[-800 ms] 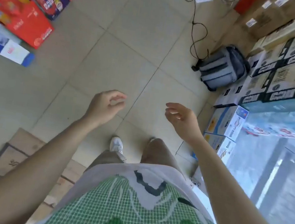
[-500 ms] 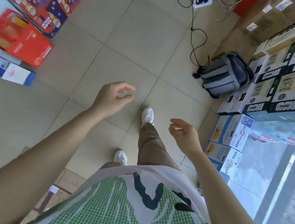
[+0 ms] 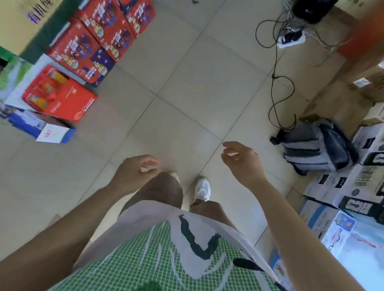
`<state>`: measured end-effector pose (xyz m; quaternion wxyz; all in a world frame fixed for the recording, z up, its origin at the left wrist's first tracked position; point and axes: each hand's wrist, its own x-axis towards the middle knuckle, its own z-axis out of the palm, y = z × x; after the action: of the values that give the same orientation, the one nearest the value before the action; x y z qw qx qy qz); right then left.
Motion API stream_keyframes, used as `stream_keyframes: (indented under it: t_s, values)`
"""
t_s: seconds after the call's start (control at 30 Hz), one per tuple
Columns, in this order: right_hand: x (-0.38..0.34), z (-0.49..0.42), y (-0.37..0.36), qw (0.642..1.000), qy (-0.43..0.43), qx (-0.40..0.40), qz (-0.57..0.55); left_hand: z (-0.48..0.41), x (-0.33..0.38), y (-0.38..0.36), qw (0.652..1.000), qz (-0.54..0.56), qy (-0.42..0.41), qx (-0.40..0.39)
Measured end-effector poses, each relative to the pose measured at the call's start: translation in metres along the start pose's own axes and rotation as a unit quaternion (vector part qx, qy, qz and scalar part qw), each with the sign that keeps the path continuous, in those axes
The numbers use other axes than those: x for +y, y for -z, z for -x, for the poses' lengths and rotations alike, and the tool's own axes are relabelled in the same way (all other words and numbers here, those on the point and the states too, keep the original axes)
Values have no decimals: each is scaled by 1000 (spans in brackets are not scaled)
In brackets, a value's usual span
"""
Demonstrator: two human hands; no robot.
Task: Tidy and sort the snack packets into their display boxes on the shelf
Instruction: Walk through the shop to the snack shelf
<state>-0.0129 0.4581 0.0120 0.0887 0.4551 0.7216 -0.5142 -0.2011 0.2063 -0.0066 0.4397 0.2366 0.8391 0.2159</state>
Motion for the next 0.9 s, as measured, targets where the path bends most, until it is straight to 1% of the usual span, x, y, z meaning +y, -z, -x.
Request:
stream_keyframes:
  t_s: [0.17, 0.27, 0.43, 0.5, 0.6, 0.63, 0.77, 0.9]
  values:
    - [-68, -88, 20, 1000, 13, 4, -22, -59, 5, 44, 1000, 6, 28, 7]
    - [-103, -134, 30, 1000, 10, 15, -4, -105, 19, 77, 999, 26, 19, 2]
    - [-139, -184, 43, 998, -56, 24, -14, -183, 59, 136, 999, 39, -19, -10]
    - [-148, -202, 51, 997, -75, 25, -6, -218, 81, 162, 998, 38, -53, -26]
    - [-160, -230, 68, 993, -116, 38, 3, -271, 123, 199, 994, 6, -92, -53]
    - [-159, -230, 70, 991, -126, 35, 5, -278, 132, 203, 992, 6, -110, -58]
    - [-168, -272, 90, 988, -151, 38, 3, -341, 187, 236, 986, 1, -152, -71]
    - [-188, -337, 115, 988, -151, 34, -19, -416, 235, 268, 984, -25, -159, -75]
